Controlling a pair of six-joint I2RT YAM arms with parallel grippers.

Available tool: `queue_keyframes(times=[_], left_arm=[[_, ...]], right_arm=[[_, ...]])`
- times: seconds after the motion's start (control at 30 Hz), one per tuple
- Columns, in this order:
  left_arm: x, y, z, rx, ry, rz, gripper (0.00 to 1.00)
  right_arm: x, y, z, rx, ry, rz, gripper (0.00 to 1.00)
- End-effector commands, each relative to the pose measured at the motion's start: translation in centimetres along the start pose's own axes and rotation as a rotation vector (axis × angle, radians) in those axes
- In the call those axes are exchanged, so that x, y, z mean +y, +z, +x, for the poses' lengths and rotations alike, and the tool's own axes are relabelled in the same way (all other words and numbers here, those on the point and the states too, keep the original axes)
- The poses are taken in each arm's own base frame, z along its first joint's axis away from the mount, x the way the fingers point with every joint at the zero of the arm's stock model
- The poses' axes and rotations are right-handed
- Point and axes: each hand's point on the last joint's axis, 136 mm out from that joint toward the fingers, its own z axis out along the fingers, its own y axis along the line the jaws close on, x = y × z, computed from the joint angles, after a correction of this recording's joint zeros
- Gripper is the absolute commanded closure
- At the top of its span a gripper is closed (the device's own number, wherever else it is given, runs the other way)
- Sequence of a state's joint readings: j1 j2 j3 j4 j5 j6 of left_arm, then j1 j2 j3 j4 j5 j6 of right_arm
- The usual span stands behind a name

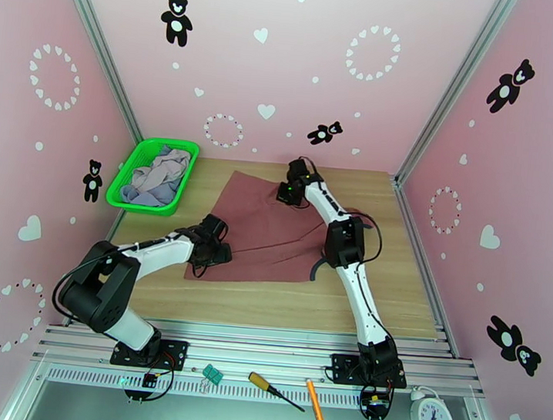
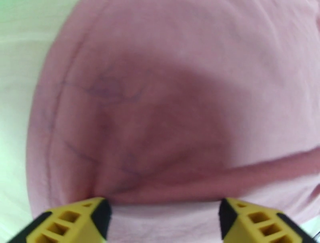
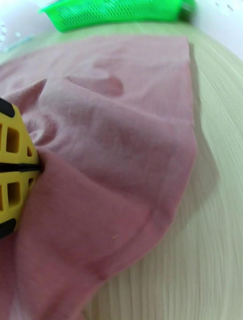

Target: Fold and stack the mixed laundry pile

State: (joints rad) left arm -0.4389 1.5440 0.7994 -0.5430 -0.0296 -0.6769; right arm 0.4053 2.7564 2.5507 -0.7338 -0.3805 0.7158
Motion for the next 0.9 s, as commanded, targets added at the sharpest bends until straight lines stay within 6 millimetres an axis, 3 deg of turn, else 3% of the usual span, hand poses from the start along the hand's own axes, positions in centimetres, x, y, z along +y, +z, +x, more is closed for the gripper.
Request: queue_keyframes(times=[0.0,0.1,0.2,0.33,0.43,0.57,0.7,0.87], left_arm=[[1.8,-1.9,2.3,0.125,0.016,-0.072,0.14],[-0.6,-5.0,-1.3,0.037,0.067,-0.037,0.12],[-3.3,-7.2,-5.1,-0.035,0.117,-0.014,0.13],[-7.2,-8.5,-10.0,-0.117,0.167,0.026,0.14],[-9.4,-7.5,-12.3,-0.126,0.187,0.03,0.15],[-10.8,-4.9,-12.8,-0.088,0.176,0.052,0.21],[-9.9,-3.1,-12.0,-0.073,0.152,0.031,0.22],[-8.0,-2.0,-10.3,-0.051,0.143,-0.008,0.23]], right_arm=[[1.3,0.5,1.5,0.074,-0.001,-0.082,0.89],[2.7,-3.8,-0.2,0.019,-0.089,-0.059,0.86],[4.3,-10.0,-1.8,-0.047,-0.148,-0.061,0.72],[3.7,-18.0,-2.0,-0.134,-0.197,0.037,0.55],[0.3,-23.2,-0.7,-0.192,-0.161,0.153,0.46],[-8.5,-27.8,1.9,-0.234,-0.019,0.297,0.45],[-16.8,-29.6,3.8,-0.243,0.162,0.303,0.48],[-21.6,-29.0,2.9,-0.238,0.226,0.299,0.53]])
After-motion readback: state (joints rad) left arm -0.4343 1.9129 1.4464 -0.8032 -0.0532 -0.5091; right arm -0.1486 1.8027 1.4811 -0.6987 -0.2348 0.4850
